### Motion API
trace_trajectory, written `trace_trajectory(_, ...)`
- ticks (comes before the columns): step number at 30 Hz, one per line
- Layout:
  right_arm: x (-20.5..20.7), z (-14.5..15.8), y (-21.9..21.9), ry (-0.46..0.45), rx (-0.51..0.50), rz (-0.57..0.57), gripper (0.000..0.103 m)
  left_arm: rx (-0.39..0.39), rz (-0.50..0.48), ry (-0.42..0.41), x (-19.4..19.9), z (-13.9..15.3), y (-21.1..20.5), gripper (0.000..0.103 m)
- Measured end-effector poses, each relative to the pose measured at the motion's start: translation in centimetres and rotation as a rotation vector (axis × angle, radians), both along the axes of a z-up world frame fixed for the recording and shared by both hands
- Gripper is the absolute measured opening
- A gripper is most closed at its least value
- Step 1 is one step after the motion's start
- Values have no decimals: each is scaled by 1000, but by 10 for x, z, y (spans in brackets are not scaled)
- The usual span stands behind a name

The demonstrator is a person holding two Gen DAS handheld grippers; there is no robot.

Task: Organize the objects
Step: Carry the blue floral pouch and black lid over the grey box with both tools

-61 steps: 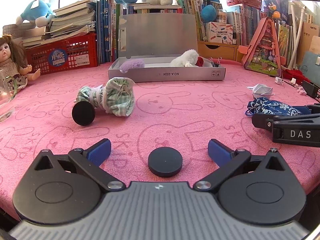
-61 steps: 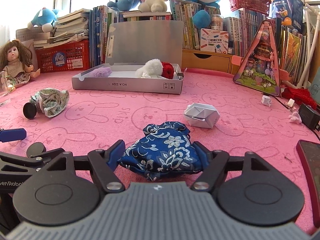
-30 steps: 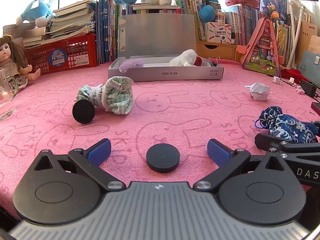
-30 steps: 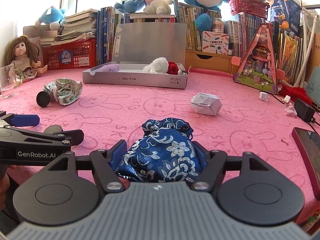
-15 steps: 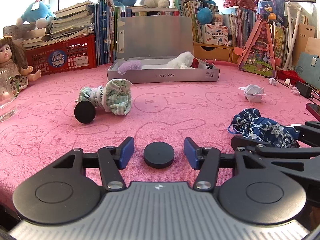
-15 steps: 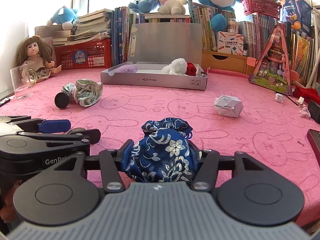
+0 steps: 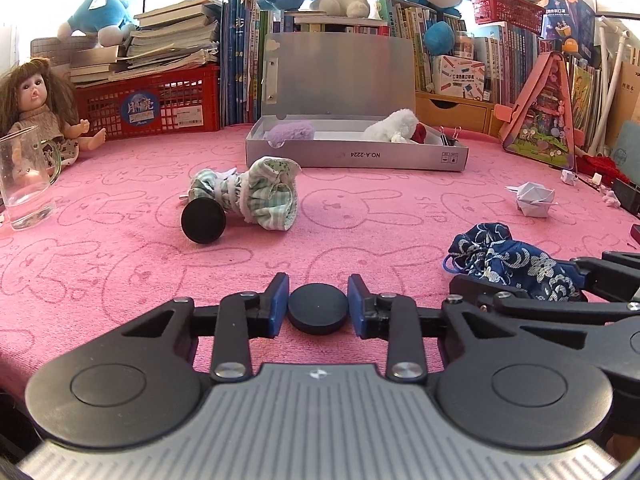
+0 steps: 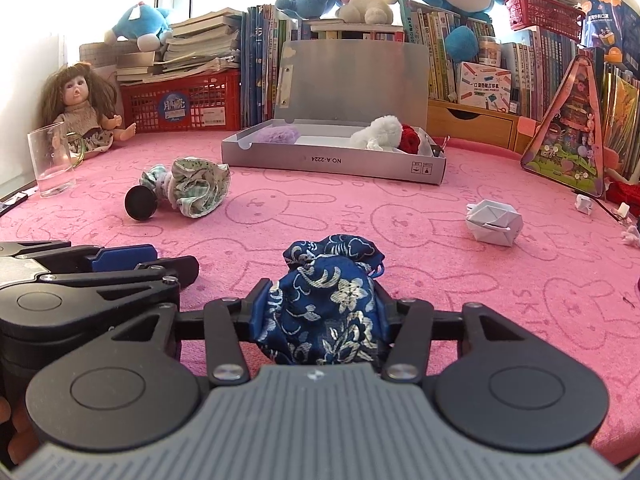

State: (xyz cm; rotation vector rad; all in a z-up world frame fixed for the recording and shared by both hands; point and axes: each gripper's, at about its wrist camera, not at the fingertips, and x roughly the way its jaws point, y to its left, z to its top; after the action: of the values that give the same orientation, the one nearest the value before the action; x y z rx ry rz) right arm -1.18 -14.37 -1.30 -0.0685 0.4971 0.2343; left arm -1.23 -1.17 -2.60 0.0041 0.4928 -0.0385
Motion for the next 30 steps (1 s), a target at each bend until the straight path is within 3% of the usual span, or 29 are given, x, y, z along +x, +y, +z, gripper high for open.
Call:
trace_trajectory(16, 23, 11, 5, 28, 64, 12, 52, -13, 41, 6, 19, 15, 8, 36)
trace_trajectory(30, 45, 33, 1, -26, 97, 16, 53, -43, 38, -47, 41, 40, 10, 36)
